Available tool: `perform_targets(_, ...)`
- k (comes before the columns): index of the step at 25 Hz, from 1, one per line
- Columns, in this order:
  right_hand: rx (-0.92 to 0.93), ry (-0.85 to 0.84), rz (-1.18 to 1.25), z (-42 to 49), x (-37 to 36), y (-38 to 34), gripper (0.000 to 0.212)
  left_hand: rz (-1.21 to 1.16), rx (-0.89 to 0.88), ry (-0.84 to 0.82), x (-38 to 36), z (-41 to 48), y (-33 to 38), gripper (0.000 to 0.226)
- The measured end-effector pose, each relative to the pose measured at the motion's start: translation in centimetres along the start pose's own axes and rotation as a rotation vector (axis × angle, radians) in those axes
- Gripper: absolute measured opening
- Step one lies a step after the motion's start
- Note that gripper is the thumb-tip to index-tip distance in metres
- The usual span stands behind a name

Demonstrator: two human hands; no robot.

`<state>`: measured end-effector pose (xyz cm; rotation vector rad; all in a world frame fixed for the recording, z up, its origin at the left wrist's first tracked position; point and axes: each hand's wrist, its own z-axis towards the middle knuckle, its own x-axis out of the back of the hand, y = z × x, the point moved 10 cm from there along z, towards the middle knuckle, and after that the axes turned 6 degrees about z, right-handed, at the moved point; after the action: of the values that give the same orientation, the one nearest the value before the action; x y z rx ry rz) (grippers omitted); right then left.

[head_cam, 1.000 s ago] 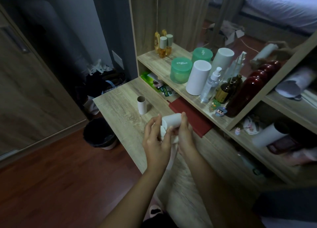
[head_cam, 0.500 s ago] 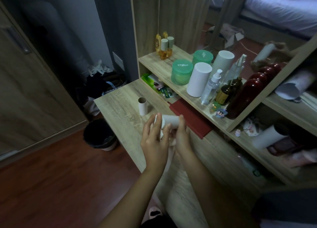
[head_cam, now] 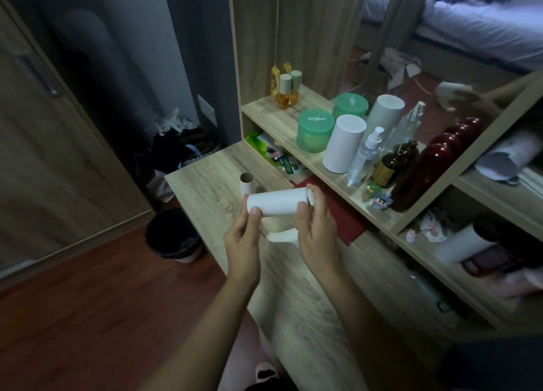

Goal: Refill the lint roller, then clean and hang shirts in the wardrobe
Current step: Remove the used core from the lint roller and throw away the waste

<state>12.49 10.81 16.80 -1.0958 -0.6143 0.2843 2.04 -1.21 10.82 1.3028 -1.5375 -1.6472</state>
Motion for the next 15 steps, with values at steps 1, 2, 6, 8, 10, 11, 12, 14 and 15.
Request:
perform_targets(1,0.024,0.004,-0.022,-0.2,-0.2,-0.2,0.058,-0.075,0.053,-0.034,-0.2,0.5,-0.5,0.036)
perform_targets(2,0.048,0.015,-0.032,-0.4,-0.3,-0.4,0.058,-0.128,0.088,-0.07,-0.7,0.8,-0.6,0.032)
perform_targets(6,0.132,0.025,-0.031,-1.3,-0.6,-1.4,0.062,-0.212,0.126,-0.14,-1.2,1.4,-0.3,0.025)
perform_targets(8,0.133,0.021,-0.015,-1.4,-0.7,-1.5,0.062,-0.204,0.121,-0.198,-1.6,1.4,0.0,0.023)
perform_targets(10,0.131,0.035,-0.015,-1.3,-0.5,-1.6,0.06,-0.206,0.127,-0.23,-1.9,1.2,-0.1,0.026)
perform_targets(11,0.136,0.039,-0.022,-1.3,-0.5,-1.6,0.058,-0.227,0.138,-0.229,-1.9,1.2,-0.4,0.028)
perform_targets(12,0.147,0.037,-0.022,-1.3,-0.5,-1.7,0.053,-0.253,0.158,-0.22,-1.7,1.3,-0.8,0.029)
perform_targets(14,0.161,0.031,-0.01,-1.5,-0.5,-1.7,0.046,-0.289,0.197,-0.187,-1.4,1.7,-1.4,0.026)
perform_targets(15,0.159,0.033,-0.008,-1.6,-0.5,-1.6,0.046,-0.296,0.209,-0.179,-1.3,1.9,-1.6,0.024)
